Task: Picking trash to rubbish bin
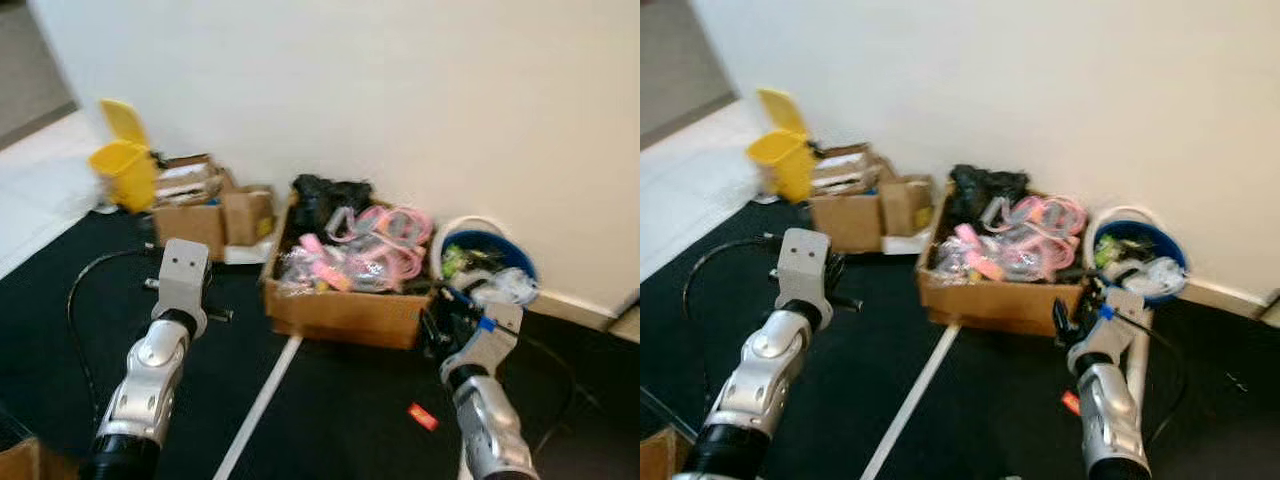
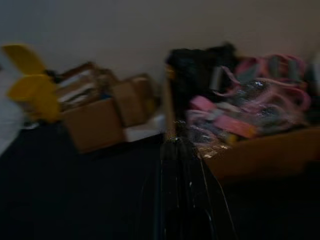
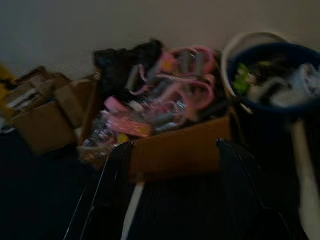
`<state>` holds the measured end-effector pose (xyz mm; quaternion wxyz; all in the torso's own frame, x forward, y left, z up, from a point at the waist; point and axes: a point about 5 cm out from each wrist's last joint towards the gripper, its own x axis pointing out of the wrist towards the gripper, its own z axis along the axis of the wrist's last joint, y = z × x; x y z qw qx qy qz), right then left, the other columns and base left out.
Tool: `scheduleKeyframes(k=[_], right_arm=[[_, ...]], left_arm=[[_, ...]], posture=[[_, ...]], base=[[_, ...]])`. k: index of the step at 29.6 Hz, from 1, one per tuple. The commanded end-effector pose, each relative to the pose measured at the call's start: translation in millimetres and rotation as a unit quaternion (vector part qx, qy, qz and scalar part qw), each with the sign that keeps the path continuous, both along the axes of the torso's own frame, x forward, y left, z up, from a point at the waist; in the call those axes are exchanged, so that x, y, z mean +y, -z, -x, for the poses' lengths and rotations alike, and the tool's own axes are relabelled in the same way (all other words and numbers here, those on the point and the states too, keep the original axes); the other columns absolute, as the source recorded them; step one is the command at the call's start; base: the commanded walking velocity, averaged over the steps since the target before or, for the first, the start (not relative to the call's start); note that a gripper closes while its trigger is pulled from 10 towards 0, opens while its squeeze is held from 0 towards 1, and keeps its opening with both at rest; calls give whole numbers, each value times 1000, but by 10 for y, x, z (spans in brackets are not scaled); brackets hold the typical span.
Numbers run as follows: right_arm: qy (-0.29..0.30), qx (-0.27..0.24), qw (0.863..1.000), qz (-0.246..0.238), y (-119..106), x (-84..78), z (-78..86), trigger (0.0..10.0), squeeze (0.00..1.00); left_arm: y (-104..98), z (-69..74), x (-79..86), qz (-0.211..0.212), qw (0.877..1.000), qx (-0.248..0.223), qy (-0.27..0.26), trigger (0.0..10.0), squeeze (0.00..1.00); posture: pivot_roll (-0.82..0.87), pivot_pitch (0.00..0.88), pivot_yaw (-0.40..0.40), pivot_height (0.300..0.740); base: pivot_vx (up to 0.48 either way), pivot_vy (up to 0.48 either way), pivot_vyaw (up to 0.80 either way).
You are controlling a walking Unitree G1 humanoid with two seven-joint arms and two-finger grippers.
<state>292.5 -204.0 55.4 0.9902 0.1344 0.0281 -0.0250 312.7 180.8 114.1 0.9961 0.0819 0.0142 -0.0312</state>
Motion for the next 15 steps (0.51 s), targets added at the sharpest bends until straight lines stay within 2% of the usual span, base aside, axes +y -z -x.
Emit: scheduleKeyframes(k=[1, 8, 15], right_arm=[[-8, 10, 1000, -3, 43, 37, 6, 10000, 0], [-14, 9, 1000, 4, 14, 37, -25, 10000, 0], [-25, 15, 1000, 9, 35, 52, -21, 10000, 0]], left_arm=[[51, 37, 30, 1, 1000, 8, -7, 10000, 0], [106, 77, 96, 11, 1000, 12, -26, 10000, 0], [147, 136, 92, 14, 999, 15, -36, 10000, 0]], posture=[[57, 116, 97, 740], [53, 124, 78, 740], [53, 130, 58, 740]], base=[[0, 0, -800], [0, 0, -800], [0, 0, -800]])
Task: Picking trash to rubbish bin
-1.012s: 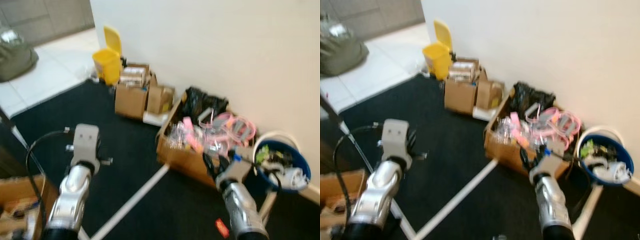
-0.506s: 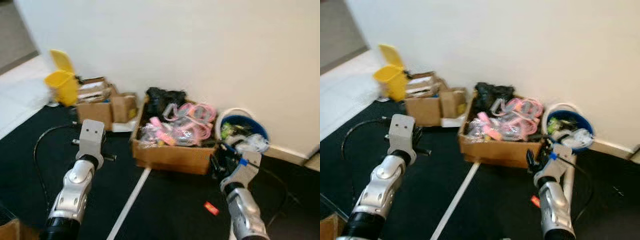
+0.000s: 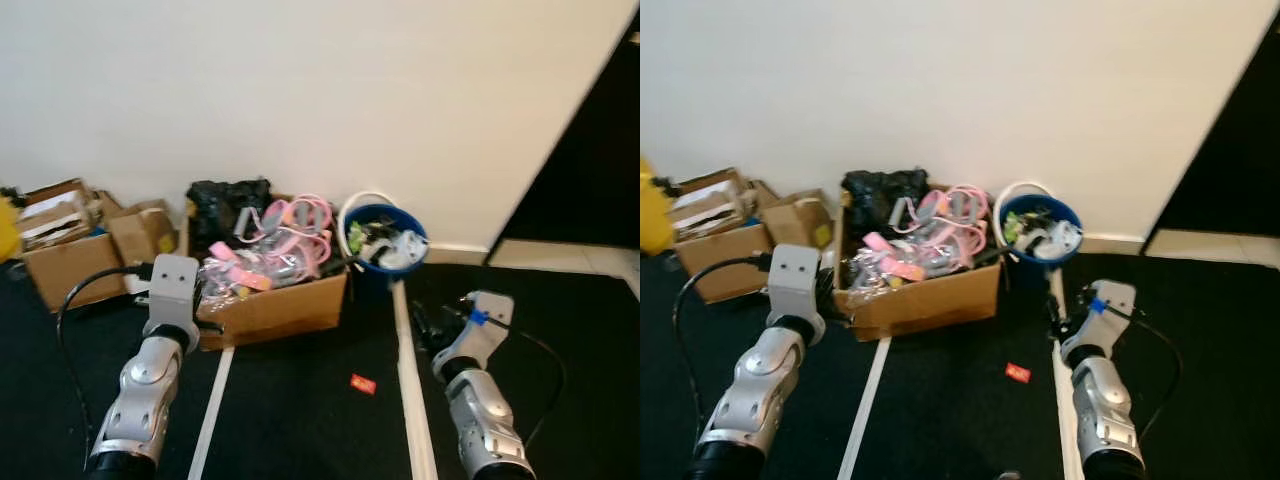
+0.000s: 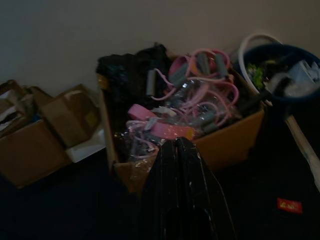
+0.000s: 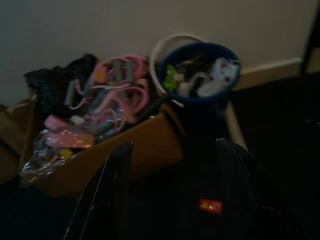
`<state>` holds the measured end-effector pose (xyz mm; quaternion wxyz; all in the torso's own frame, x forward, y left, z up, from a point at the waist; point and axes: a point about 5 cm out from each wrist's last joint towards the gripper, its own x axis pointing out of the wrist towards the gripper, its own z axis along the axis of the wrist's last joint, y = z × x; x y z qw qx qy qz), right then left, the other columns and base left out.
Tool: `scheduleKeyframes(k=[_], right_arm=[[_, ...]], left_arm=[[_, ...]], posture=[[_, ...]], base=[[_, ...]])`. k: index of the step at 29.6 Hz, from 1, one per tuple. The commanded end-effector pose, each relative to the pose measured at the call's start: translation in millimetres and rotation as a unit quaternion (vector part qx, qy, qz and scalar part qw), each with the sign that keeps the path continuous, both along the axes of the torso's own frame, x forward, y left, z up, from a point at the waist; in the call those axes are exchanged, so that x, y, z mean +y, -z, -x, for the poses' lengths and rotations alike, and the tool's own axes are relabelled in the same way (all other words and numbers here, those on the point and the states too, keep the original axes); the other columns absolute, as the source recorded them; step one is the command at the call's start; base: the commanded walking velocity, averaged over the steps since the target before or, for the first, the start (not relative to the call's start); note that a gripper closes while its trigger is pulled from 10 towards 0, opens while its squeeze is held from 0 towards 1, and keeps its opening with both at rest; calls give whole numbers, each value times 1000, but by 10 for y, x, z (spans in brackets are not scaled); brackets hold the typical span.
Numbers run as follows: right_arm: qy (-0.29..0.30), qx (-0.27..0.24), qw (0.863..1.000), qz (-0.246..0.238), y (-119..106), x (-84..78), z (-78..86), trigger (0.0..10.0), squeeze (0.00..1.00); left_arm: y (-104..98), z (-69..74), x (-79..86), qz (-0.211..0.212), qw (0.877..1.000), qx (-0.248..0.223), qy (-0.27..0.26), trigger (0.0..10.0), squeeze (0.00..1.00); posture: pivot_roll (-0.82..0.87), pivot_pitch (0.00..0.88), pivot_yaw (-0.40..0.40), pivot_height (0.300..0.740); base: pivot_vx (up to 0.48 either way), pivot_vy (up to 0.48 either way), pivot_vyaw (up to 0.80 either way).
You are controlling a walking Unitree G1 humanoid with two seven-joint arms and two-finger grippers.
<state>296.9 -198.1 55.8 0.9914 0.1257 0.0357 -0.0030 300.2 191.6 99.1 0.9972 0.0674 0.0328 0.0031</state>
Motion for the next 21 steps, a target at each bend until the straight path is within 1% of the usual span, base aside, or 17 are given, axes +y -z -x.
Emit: scheduleKeyframes(k=[1, 12, 14, 21], right_arm=[[-4, 11, 1000, 1, 41, 3, 24, 10000, 0], [-14, 14, 1000, 5, 36, 9, 15, 10000, 0], [-18, 12, 1000, 8, 12, 0, -4, 10000, 0], [-22, 14, 1000, 11, 16, -3, -6, 10000, 0]], left_arm=[[4, 19, -13, 1, 1000, -1, -1, 10000, 0], [34, 57, -30, 8, 1000, 0, -11, 10000, 0], [51, 84, -32, 11, 1000, -1, -17, 10000, 0], [43, 96, -41, 7, 1000, -9, -18, 10000, 0]], posture=[[51, 130, 53, 740], [44, 143, 30, 740], [42, 140, 23, 740], [40, 141, 14, 740]], base=[[0, 0, -800], [0, 0, -800], [0, 0, -800], [0, 0, -800]])
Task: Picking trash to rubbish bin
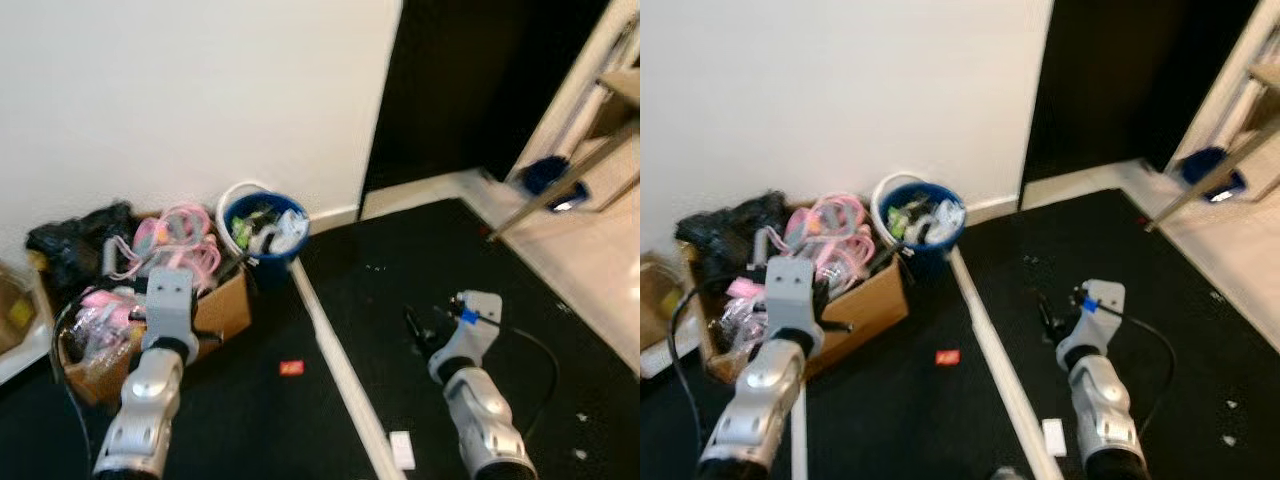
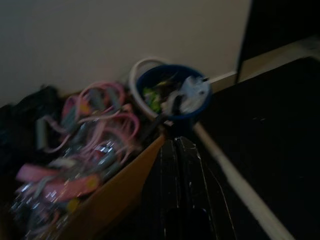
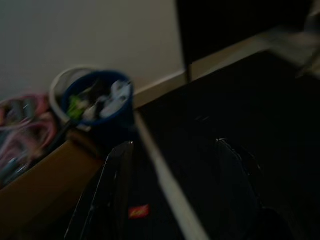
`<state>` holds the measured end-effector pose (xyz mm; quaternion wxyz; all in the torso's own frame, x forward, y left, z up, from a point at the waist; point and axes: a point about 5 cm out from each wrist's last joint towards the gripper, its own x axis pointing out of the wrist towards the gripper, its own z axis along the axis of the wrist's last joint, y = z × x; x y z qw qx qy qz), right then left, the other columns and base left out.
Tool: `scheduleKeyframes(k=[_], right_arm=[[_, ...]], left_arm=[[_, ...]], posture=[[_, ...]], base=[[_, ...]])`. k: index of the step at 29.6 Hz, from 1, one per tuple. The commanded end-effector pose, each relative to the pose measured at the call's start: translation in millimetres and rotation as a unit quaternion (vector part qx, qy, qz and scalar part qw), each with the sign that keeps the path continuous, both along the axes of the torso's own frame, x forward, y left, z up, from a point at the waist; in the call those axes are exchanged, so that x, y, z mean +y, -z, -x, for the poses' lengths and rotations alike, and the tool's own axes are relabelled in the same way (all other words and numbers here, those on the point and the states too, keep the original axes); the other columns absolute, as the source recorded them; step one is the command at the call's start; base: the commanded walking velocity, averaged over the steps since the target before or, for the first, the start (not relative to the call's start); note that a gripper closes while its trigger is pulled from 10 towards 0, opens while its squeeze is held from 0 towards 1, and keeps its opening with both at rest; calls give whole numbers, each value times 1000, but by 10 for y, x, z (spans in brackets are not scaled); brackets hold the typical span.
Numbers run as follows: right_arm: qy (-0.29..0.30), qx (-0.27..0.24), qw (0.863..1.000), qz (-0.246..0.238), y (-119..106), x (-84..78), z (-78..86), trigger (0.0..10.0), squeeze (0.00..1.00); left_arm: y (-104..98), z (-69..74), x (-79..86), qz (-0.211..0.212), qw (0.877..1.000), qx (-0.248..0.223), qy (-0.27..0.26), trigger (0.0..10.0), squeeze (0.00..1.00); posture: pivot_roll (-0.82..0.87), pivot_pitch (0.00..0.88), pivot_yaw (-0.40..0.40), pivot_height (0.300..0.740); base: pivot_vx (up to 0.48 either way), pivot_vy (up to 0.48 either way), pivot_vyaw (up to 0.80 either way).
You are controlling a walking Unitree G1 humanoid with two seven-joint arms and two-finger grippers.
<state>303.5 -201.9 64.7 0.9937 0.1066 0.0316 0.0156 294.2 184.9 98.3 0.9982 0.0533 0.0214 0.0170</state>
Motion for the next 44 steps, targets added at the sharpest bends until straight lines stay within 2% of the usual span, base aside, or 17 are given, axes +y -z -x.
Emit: scheduleKeyframes(k=[1, 8, 11, 14, 17, 21, 24, 29, 44], right_arm=[[-3, 21, 1000, -7, 104, 35, 61, 10000, 0], [-5, 24, 1000, -9, 118, 58, 76, 10000, 0], [-5, 24, 1000, -9, 119, 60, 76, 10000, 0], [-6, 25, 1000, -10, 121, 65, 77, 10000, 0], [-6, 25, 1000, -10, 122, 70, 77, 10000, 0], [-5, 25, 1000, -12, 122, 80, 78, 10000, 0], [-5, 25, 1000, -13, 119, 82, 78, 10000, 0], [-6, 28, 1000, -10, 125, 76, 80, 10000, 0], [-3, 28, 1000, -8, 113, 44, 71, 10000, 0]], left_arm=[[35, 36, 26, -7, 1000, 4, -4, 10000, 0], [21, 24, 68, 36, 999, 10, -22, 10000, 0], [19, 24, 73, 36, 999, 13, -22, 10000, 0], [22, 25, 94, 1, 1000, 13, -23, 10000, 0], [11, 28, 77, -4, 1000, 8, -9, 10000, 0], [26, 28, 60, -39, 999, 5, -6, 10000, 0], [15, 24, 52, -46, 999, -2, -7, 10000, 0], [32, 14, 42, -27, 1000, 13, -2, 10000, 0], [62, 40, 57, -2, 1000, 13, -7, 10000, 0]], posture=[[40, 141, 14, 740], [39, 148, 14, 740], [37, 144, 11, 740], [38, 147, 10, 740], [40, 148, 8, 740], [36, 144, 8, 740], [36, 144, 7, 740], [36, 145, 4, 740], [35, 144, 0, 740]], base=[[0, 0, -800], [0, 0, -800], [0, 0, -800], [0, 0, -800], [0, 0, -800], [0, 0, -800], [0, 0, -800], [0, 0, -800], [0, 0, -800]])
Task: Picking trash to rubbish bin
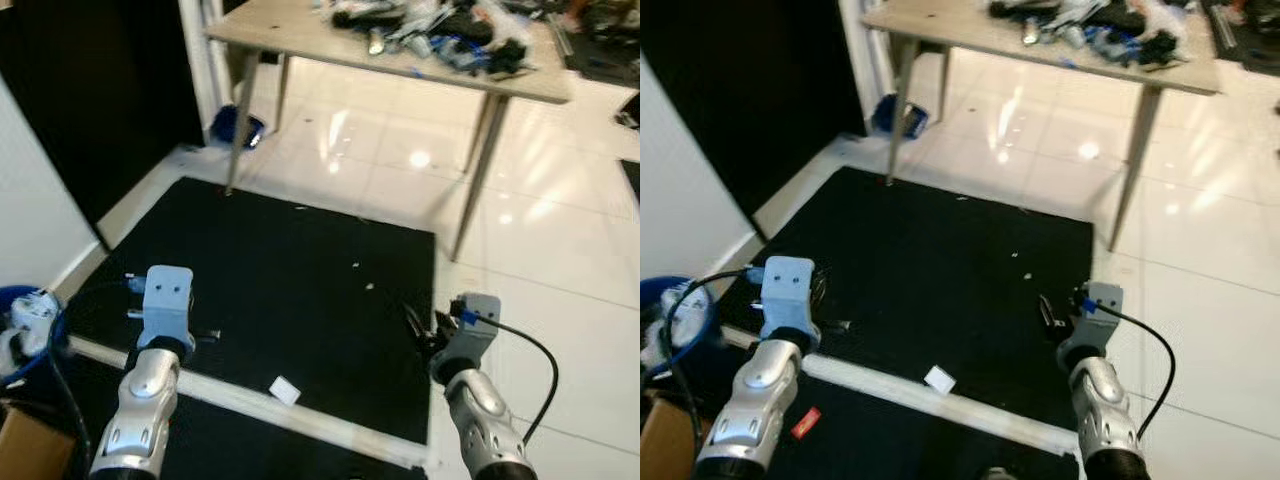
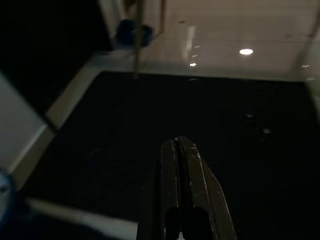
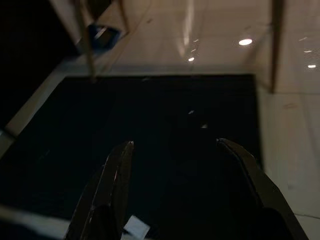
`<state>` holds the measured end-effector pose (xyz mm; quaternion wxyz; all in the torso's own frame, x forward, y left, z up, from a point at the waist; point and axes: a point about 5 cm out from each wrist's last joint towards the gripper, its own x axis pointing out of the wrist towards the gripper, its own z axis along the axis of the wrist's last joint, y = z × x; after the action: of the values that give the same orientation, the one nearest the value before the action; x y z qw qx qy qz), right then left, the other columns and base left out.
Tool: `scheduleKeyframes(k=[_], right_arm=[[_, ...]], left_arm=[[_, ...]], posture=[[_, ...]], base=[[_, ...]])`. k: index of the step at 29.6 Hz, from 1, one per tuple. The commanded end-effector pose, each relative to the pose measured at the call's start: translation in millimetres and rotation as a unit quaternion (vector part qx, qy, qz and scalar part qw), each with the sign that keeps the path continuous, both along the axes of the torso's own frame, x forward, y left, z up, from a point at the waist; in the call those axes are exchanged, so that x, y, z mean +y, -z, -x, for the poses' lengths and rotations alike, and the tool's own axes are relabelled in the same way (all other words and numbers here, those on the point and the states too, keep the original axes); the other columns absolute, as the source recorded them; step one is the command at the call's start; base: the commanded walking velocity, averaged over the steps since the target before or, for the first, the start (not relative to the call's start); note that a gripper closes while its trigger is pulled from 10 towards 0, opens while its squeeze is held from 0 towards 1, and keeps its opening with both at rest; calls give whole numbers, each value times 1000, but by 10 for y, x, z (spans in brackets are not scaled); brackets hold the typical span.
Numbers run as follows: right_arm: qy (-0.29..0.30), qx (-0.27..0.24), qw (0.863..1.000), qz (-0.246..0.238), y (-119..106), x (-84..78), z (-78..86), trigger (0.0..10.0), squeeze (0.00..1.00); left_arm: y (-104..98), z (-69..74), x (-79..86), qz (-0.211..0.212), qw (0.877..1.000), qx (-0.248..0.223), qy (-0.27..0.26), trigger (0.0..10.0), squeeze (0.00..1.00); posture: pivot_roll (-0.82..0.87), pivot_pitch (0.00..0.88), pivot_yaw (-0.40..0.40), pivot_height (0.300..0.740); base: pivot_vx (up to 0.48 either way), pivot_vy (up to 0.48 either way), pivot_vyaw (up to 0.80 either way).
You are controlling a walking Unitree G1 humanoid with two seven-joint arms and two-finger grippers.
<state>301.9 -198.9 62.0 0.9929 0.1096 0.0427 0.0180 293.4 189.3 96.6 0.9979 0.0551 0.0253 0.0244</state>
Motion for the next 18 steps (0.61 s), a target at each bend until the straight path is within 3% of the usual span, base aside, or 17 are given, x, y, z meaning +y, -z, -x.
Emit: scheduleKeyframes(k=[1, 12, 18], right_arm=[[0, 17, 1000, -5, 87, 13, 56, 10000, 0], [15, 33, 999, -6, 147, -78, 100, 10000, 0], [23, 54, 998, -5, 173, -111, 85, 10000, 0]], left_arm=[[42, 31, 14, -2, 1000, 9, 0, 10000, 0], [94, 39, 29, 0, 1000, 25, 7, 10000, 0], [62, 34, 27, -3, 1000, 9, 8, 10000, 0]], posture=[[35, 144, 0, 740], [33, 96, -25, 740], [35, 95, -21, 740]], base=[[0, 0, -800], [0, 0, -800], [0, 0, 0]])
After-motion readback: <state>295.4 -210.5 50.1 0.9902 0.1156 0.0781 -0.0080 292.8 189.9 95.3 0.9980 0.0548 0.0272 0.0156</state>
